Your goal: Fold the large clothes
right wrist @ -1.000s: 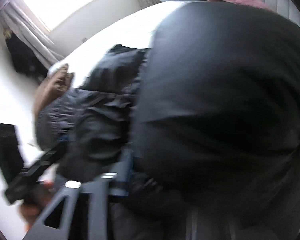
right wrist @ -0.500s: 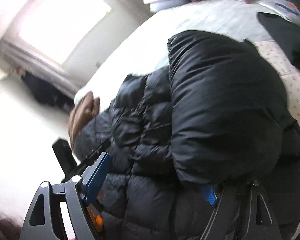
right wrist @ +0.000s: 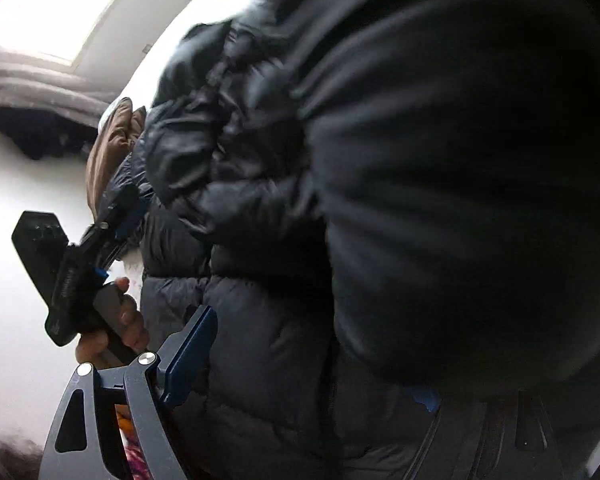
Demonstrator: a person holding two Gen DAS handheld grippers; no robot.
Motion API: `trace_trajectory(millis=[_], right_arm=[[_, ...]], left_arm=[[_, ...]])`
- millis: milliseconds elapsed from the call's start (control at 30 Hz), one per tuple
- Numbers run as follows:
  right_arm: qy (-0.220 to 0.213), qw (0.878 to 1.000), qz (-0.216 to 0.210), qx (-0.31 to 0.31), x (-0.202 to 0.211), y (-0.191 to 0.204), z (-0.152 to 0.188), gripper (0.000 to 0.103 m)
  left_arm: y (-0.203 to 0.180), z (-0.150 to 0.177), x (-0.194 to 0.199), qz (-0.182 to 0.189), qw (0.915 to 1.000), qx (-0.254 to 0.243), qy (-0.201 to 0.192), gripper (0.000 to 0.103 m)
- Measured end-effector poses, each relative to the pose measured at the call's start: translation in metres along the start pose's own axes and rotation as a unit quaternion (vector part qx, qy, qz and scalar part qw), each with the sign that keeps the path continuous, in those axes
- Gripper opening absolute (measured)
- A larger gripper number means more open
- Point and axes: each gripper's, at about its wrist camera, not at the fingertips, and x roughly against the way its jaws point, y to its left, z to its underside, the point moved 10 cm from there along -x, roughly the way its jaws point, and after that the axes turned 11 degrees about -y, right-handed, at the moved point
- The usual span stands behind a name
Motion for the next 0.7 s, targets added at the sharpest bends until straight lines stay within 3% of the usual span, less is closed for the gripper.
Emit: trace_trajectory(millis=[167,300,367,567,700], right_arm=[[0.002,0.999,-0.016,-0.036,0.007,-0.011,0.016,0.092],[-0.042,0.996,0.042,0.059,0.046,0.008,0.026,0.095],[-0.051,0.993,0.047,0.1,0.064,0.027,0.032,0.098],[-0.066,0.989,0.01,0.133,0.099,0.053,0.047,0.102],[-0.038,0.993,-0.006,0.113,0.088,0.04,0.068,0.102]], left_arm=[[0.0,0.0,-0.001,0.0,1.0,0.0,0.004,0.099],[-0.002,0.0,-0.001,0.0,1.0,-0.002,0.004,0.099],[-0.006,0.001,0.0,0.001,1.0,-0.006,0.008,0.098],[-0.029,0.001,0.013,0.014,0.9991,-0.039,0.005,0.099],[-0.055,0.005,0.022,0.05,0.9981,-0.032,0.014,0.099]])
